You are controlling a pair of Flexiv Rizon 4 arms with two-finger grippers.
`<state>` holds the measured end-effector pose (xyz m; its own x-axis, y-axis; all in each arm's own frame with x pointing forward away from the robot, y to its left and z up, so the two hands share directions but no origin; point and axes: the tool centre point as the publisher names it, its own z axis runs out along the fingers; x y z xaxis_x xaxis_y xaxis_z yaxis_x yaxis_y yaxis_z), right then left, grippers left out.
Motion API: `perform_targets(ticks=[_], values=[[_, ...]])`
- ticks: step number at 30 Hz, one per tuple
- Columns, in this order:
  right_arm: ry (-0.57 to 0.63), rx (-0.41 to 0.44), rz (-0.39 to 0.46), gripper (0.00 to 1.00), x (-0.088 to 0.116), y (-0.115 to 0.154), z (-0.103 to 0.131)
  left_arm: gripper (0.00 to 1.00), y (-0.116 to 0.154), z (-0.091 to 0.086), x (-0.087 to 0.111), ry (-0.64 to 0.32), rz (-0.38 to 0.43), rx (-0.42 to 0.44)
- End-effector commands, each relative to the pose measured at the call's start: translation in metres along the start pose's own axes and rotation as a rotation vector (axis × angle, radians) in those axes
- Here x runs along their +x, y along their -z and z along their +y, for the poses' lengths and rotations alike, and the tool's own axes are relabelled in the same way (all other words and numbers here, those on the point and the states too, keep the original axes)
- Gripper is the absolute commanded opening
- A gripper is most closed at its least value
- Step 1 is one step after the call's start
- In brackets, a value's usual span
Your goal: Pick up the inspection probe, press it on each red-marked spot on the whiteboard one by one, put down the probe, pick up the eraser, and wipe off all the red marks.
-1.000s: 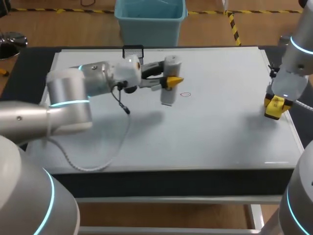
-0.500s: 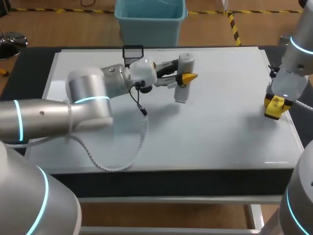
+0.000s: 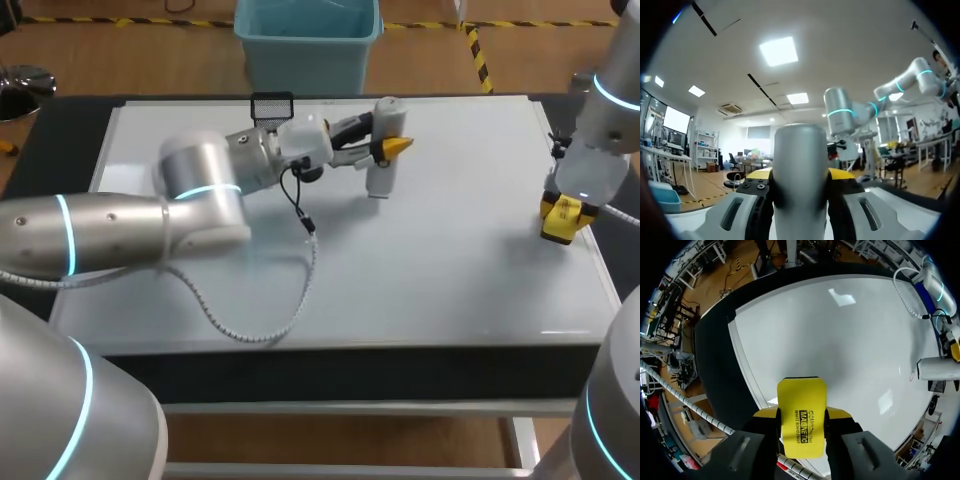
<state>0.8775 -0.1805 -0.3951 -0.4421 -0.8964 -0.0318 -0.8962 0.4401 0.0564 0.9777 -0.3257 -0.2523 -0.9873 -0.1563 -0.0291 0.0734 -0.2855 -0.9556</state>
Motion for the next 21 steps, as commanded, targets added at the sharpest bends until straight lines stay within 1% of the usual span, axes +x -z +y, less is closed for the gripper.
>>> perform_targets(ticks=[1, 8, 13, 21], values=[[0.003, 0.001, 0.001, 0.00, 0.001, 0.001, -0.001, 0.00, -0.012, 0.008, -0.006, 0.001, -0.002, -0.007], [0.003, 0.001, 0.001, 0.00, 0.001, 0.001, -0.001, 0.00, -0.017, 0.020, -0.017, 0.013, -0.012, -0.010], [0.003, 0.001, 0.001, 0.00, 0.001, 0.001, -0.001, 0.00, -0.017, 0.024, -0.022, 0.014, -0.018, -0.012], [0.003, 0.001, 0.001, 0.00, 0.001, 0.001, -0.001, 0.00, -0.014, 0.032, -0.024, 0.015, -0.018, -0.018]])
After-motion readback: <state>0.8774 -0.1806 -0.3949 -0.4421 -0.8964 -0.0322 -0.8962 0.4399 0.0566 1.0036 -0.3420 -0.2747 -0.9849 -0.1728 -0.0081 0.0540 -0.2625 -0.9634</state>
